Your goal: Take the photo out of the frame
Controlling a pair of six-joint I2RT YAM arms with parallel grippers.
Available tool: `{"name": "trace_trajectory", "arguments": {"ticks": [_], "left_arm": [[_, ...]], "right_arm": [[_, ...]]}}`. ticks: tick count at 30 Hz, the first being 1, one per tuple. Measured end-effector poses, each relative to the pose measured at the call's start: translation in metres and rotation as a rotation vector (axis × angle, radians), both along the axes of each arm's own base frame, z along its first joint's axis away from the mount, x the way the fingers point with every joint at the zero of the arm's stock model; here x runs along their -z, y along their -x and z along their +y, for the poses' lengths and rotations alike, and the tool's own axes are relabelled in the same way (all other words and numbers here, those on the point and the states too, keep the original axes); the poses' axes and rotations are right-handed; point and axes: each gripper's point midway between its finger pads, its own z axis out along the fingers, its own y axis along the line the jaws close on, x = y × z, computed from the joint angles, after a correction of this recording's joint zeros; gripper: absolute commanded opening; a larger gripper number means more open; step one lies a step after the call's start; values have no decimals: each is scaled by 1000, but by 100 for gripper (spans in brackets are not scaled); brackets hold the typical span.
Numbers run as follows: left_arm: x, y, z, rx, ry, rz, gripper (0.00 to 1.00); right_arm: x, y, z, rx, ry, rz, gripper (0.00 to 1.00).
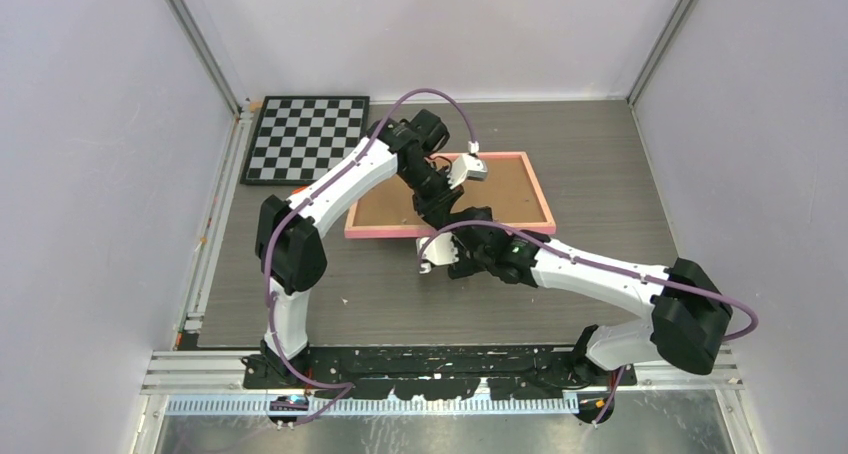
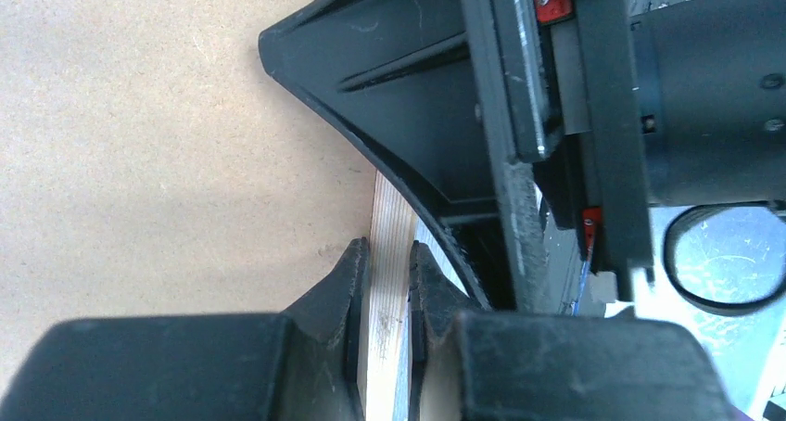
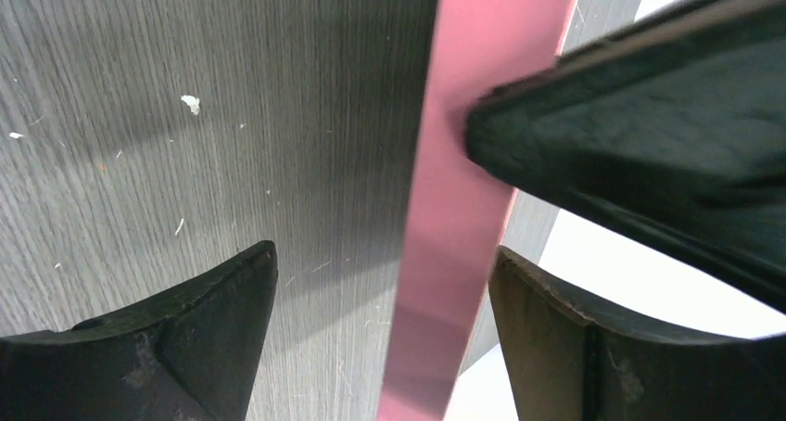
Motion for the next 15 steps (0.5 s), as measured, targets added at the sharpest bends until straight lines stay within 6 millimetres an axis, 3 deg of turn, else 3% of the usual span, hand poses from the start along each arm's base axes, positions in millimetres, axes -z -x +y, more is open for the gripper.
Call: {"name": "trace_trajectory", "arguments": {"ticks": [6, 9, 12, 15], "left_arm": [[1, -2, 1, -2, -4, -8, 0], [1, -2, 1, -1, -3, -9, 0], [1, 0, 1, 1, -6, -5, 11], [-3, -2, -1, -5, 1, -12, 27]], "right_arm": [[10, -8, 1, 15, 29, -23, 63], [6, -13, 2, 31, 21, -51, 43], [-2, -19, 3, 52, 4, -80, 29], [-6, -21, 1, 82, -3, -89, 23]]}}
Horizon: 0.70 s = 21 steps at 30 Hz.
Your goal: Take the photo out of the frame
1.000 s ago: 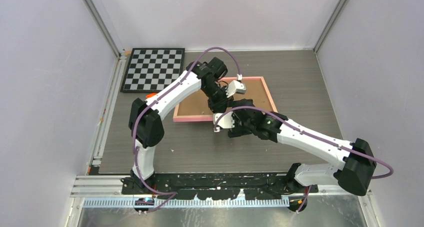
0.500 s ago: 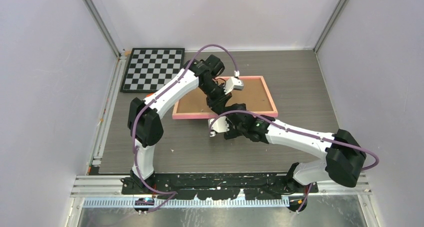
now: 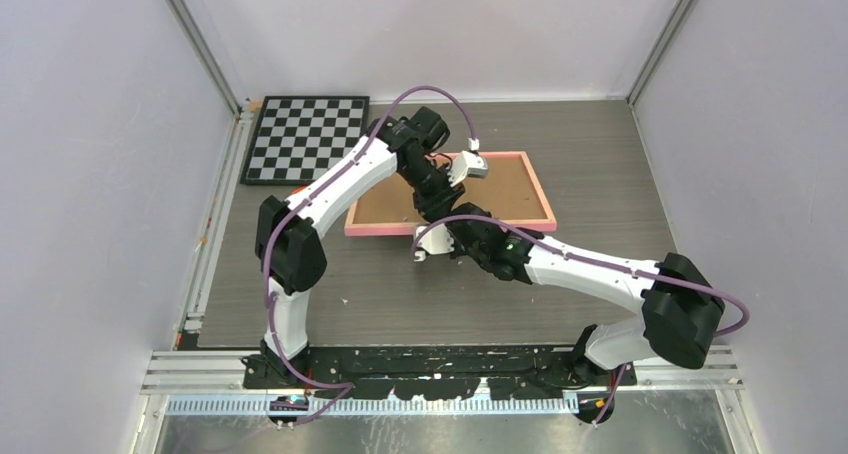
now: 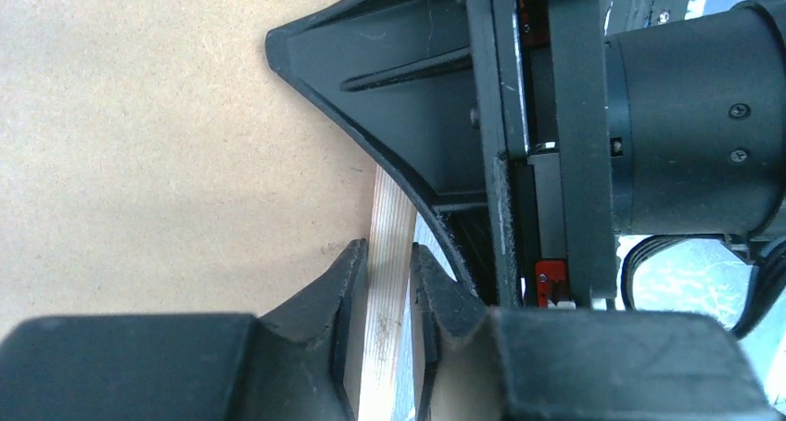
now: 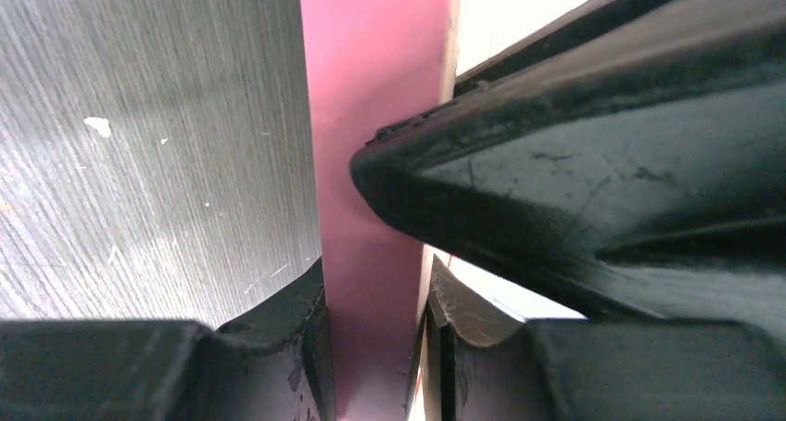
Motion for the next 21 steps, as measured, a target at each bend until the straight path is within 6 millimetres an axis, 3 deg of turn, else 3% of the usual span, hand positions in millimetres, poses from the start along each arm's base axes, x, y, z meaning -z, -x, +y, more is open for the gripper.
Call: {"name": "trace_trajectory", "arguments": {"ticks": [5, 7, 10, 14, 21], "left_arm": [[-13, -6, 3, -40, -12, -15, 54], [-26, -10, 5, -62, -6, -26, 78], [-57, -29, 10, -113, 29, -94, 97], [-105, -54, 25, -211, 102, -190, 100], [-169, -106, 105, -547, 147, -366, 100]], "right_arm": [[-7, 1, -2, 3, -4, -4, 15], [-10, 3, -5, 3, -5, 2, 14], [-15, 8, -9, 5, -5, 24, 9], [-29, 12, -12, 20, -20, 70, 1], [-72, 20, -16, 57, -129, 214, 1]]}}
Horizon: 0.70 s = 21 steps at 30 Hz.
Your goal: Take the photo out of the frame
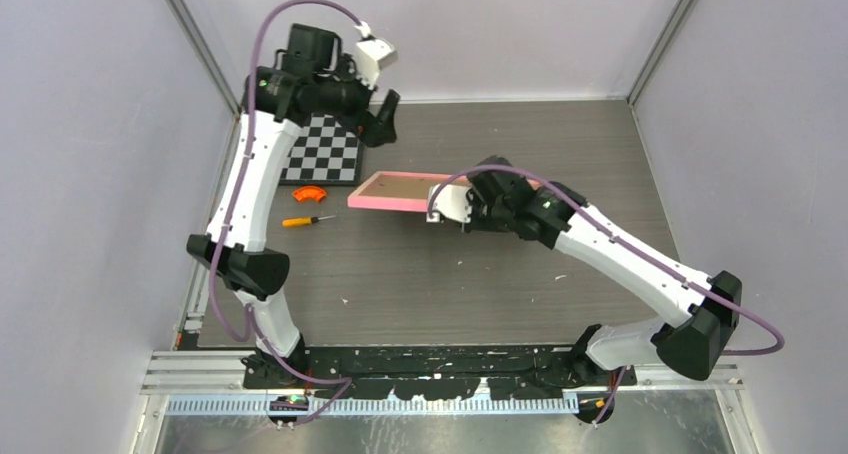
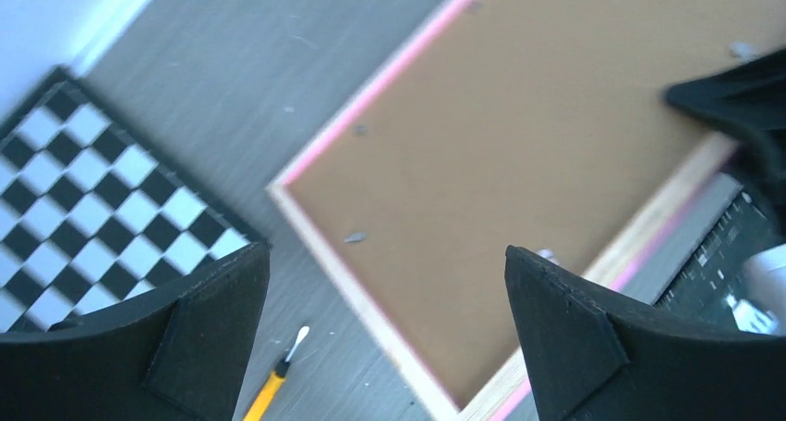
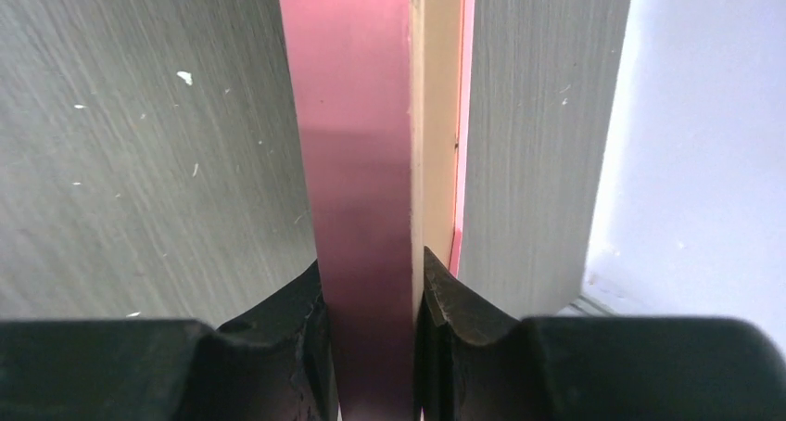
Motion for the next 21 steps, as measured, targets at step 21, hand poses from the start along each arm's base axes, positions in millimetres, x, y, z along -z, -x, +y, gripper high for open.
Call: {"name": "trace_trajectory", "arguments": {"ticks": [21], "left_arm": [[-9, 63, 37, 128, 46, -77, 100]], "right_arm": [[-43, 9, -14, 97, -177, 253, 1]]}}
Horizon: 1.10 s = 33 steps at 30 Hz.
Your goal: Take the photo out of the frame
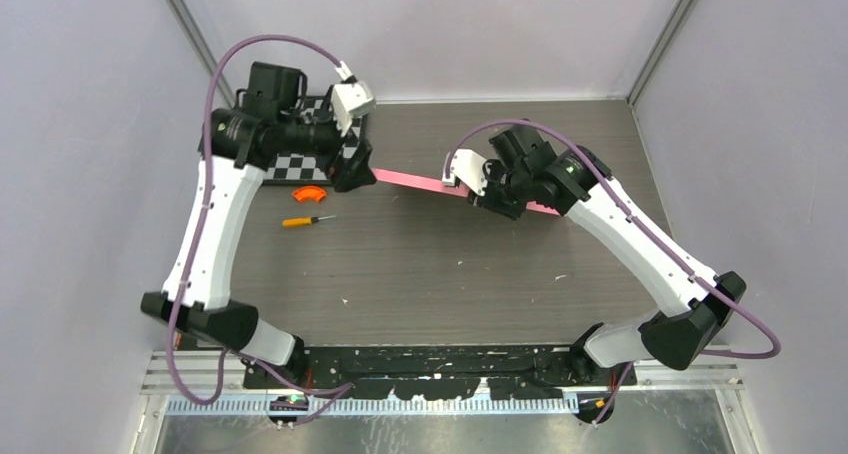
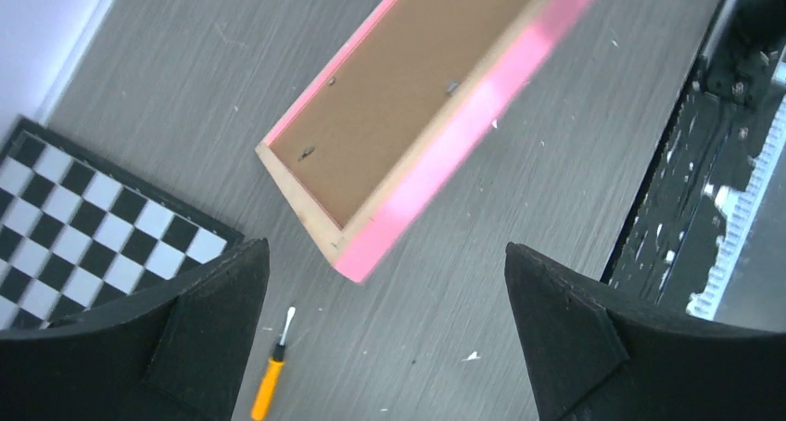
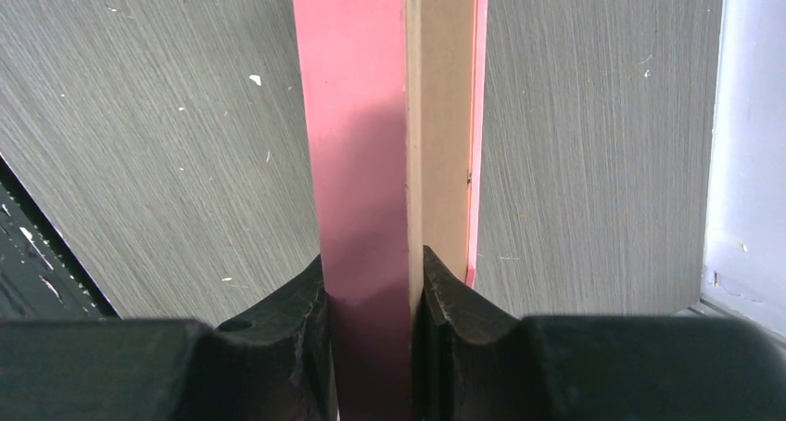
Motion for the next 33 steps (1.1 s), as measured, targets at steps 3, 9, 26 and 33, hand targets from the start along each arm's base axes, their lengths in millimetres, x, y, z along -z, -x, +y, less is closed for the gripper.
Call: {"name": "trace_trajectory", "arguments": {"ticks": [3, 9, 26, 33], "left_arm": [[-11, 29, 6, 105, -17, -99, 100], [6, 78, 10, 315, -121, -273, 100], [51, 58, -44, 525, -442, -505, 92], [60, 56, -55, 544, -491, -512, 79]], "right_arm": [[0, 1, 0, -2, -1, 2, 1], [-4, 8, -2, -12, -18, 3, 1], [-10, 27, 1, -55, -57, 32, 1], [-11, 33, 3, -69, -70, 41, 1]]}}
